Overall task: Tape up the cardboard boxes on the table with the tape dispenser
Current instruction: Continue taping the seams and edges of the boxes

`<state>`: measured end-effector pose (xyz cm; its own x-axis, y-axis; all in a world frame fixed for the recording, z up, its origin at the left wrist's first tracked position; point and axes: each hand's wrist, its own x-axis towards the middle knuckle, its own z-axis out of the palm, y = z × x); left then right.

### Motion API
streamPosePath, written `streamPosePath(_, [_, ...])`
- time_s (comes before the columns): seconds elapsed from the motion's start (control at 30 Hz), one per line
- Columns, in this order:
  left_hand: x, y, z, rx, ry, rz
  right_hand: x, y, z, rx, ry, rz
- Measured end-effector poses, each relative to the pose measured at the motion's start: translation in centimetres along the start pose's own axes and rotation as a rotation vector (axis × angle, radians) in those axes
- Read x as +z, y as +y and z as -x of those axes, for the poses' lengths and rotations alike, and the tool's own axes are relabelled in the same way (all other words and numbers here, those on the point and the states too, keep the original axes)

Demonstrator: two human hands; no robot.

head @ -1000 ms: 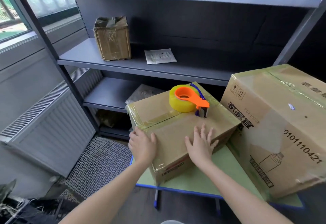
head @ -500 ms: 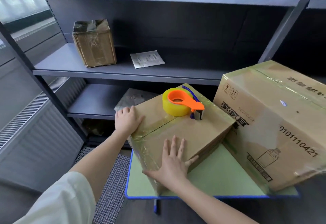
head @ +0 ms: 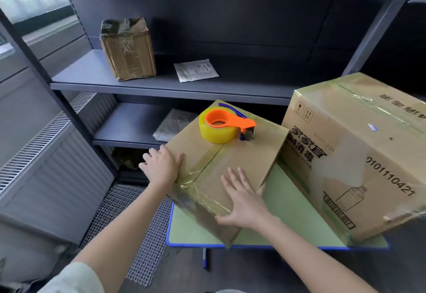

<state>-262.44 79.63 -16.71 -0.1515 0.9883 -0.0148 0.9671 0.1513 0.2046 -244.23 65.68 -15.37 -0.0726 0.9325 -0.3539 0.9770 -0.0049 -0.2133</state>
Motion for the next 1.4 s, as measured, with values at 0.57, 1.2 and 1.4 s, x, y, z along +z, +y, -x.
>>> streamPosePath(0.57, [-0.4, 4.2, 7.6, -0.006, -0.171, 0.013, -4.3, 9.7, -0.1, -0.048, -0.119, 0.02])
streamPosePath(1.2, [-3.0, -0.9, 5.3, 0.219, -0.607, 0.147, -4.0, 8.9, -1.9, -0.055, -0.127, 0.061])
streamPosePath(1.4, [-2.3, -1.4, 5.0, 0.352, -0.46, -0.055, -3.3, 8.8, -2.2, -0.075, -0.058, 0.044])
